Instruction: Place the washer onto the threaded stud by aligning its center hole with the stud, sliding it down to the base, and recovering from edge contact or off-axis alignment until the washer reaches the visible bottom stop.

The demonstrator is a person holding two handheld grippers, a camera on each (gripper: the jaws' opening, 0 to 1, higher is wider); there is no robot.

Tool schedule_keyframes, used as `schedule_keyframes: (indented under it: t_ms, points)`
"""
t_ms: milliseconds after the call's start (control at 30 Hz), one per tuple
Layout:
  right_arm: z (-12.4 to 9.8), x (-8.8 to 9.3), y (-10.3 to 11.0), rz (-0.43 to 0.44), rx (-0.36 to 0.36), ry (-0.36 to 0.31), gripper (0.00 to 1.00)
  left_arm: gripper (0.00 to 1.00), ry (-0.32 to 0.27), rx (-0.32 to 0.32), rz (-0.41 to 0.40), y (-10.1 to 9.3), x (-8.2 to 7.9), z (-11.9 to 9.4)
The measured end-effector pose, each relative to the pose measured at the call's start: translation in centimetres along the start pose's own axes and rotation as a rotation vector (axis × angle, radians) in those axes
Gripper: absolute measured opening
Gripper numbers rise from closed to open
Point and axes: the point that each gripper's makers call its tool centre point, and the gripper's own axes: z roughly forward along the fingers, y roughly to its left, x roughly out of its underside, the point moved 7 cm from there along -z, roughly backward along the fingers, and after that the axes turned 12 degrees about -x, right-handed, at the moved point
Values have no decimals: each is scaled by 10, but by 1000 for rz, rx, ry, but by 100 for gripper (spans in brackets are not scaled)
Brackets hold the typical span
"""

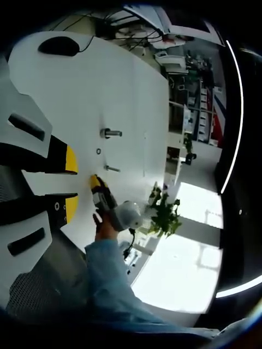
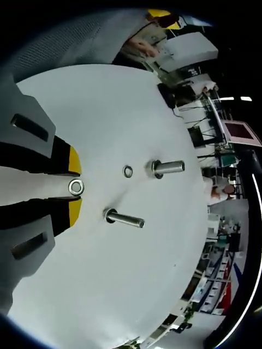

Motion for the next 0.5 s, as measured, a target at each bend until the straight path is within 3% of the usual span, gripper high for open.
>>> schedule_keyframes:
  t_ms: [500]
  points:
    - [-1,1,-1,-33,17,8,14,11,3,2,2,0,0,0]
